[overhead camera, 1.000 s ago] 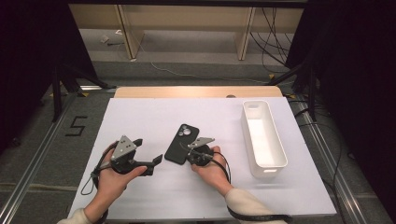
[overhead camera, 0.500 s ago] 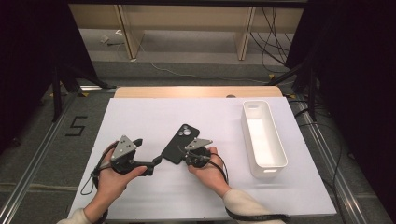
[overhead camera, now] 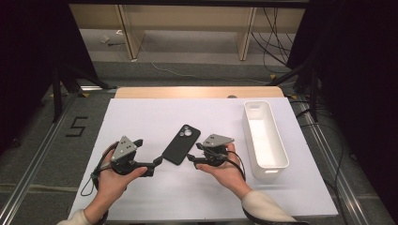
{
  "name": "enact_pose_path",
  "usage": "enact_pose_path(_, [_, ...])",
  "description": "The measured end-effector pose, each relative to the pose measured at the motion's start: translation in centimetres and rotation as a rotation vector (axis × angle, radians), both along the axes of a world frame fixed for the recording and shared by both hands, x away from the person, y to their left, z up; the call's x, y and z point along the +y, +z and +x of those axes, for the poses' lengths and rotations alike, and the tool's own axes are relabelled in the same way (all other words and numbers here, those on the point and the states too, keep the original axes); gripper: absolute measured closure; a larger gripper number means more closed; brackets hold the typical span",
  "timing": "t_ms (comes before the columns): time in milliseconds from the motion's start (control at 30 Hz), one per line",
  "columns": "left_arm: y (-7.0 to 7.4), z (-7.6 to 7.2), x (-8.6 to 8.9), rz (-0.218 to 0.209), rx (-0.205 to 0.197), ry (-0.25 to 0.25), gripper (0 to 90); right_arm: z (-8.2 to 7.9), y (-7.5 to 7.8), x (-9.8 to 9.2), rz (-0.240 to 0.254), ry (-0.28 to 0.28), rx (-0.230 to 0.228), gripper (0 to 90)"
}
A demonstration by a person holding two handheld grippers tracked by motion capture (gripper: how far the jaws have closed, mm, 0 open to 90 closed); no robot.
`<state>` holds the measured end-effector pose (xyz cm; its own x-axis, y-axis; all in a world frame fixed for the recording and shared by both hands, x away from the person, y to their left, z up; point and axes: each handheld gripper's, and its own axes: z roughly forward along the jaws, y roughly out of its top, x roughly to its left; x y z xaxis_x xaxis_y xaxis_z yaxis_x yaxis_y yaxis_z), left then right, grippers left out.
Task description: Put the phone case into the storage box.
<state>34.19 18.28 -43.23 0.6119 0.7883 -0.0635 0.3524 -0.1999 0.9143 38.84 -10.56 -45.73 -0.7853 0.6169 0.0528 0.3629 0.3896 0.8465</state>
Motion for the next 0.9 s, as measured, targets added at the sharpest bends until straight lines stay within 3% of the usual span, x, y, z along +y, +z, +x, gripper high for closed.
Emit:
enact_pose_path(100, [0.0, 0.0, 0.0, -0.001, -0.002, 0.001, 4.7, -0.5, 1.0, -1.1, 0.024, 0.017, -0.032, 30.5])
enact_pose_path(167, [0.0, 0.0, 0.0, -0.001, -0.002, 0.001, 4.5, -0.7, 1.3, -1.5, 0.034, 0.014, -0.039, 28.6])
enact_pose_path(233, [0.0, 0.0, 0.1, 0.0, -0.003, 0.002, 4.2, -1.3, 2.1, -2.8, 0.07, 0.016, -0.052, 23.0])
enact_pose_path(500, [0.0, 0.1, 0.1, -0.002, -0.002, 0.006, 3.6, -3.1, 4.2, -6.9, 0.155, 0.023, -0.124, 21.4])
enact_pose_path(900, [0.2, 0.1, 0.2, -0.01, -0.007, 0.01, 0.0, -5.6, 4.6, -11.4, 0.166, -0.016, -0.185, 18.2])
